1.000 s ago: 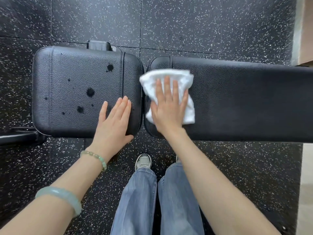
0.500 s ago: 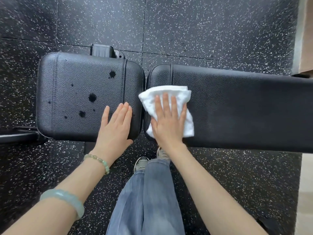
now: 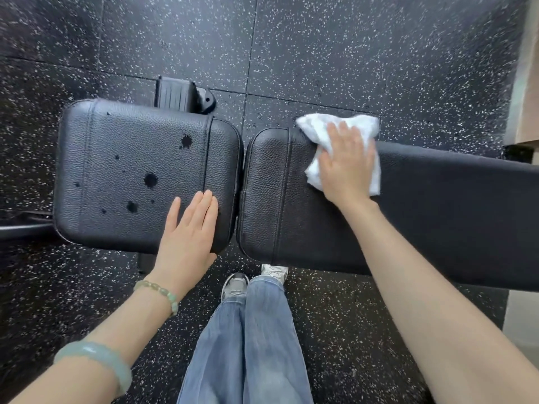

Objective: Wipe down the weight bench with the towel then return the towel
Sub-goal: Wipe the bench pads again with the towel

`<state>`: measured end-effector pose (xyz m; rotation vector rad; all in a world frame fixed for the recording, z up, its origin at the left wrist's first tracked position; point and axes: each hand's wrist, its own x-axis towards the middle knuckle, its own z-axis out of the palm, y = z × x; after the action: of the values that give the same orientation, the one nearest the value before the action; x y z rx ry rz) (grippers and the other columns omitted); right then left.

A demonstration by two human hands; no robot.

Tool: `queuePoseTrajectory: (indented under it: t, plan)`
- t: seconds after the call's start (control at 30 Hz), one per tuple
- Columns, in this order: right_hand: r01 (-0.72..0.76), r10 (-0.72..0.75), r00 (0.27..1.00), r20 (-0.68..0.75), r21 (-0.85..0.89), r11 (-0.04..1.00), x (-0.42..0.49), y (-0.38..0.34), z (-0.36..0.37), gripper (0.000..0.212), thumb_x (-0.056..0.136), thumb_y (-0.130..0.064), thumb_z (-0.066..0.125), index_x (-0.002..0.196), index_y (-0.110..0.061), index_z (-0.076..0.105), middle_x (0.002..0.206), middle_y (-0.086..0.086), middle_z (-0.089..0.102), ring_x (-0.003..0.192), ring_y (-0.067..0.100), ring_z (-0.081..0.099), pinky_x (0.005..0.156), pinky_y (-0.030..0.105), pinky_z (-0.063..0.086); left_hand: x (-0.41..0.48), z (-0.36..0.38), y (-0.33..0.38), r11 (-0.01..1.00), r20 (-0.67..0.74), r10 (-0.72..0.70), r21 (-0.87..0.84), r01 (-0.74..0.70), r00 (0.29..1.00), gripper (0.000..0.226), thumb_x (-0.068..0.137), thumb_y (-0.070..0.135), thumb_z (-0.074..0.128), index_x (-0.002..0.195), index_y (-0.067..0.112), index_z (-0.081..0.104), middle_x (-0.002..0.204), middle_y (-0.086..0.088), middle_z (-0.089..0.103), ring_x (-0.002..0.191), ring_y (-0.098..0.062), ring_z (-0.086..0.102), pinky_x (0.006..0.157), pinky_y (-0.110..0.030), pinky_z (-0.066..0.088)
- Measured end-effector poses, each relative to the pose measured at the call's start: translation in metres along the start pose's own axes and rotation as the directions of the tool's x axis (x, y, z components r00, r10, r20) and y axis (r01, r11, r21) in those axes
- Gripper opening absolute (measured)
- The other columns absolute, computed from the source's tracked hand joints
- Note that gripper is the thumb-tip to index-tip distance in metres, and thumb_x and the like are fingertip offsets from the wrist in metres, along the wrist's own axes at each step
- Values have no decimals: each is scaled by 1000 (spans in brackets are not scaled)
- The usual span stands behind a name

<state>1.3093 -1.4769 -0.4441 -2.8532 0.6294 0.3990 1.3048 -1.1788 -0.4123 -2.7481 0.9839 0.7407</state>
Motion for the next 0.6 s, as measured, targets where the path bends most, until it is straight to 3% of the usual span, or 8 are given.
queuePoseTrajectory:
  t: [0.13,0.27,0.43,0.6]
  plan:
    - [-71,70,997,-43,-20,997,-5,53,-4,64,88,-43,15,138,-13,42,144,10,41,130,31,36,107,55,23,0,0,-3,1000,15,4,-16,-4,1000,120,41,29,95,142,-2,36,148,-17,38,138,-29,32,115,-46,3]
    - [-157,156,987,-49,-19,987,-7,13,2,66,83,-40,12,143,-23,35,150,5,32,138,29,24,111,56,8,-1,0,-4,1000,23,4,-14,-4,1000,120,44,31,94,143,0,35,151,-15,35,140,-28,30,116,-46,2]
    - [57,-57,998,6,9,998,-45,-76,26,62,95,-39,31,152,-26,11,160,5,6,146,28,-1,113,52,-11,0,1,-8,1000,1,29,6,-29,1000,119,45,35,94,143,-2,36,150,-16,37,138,-29,35,114,-44,-3]
    - [236,-238,970,-59,-42,971,-115,-73,56,64,85,-39,31,146,-21,35,154,9,28,142,31,21,113,54,6,-3,5,-13,996,-45,75,55,-72,996,117,61,44,85,150,3,20,158,-11,20,145,-23,18,114,-45,-11]
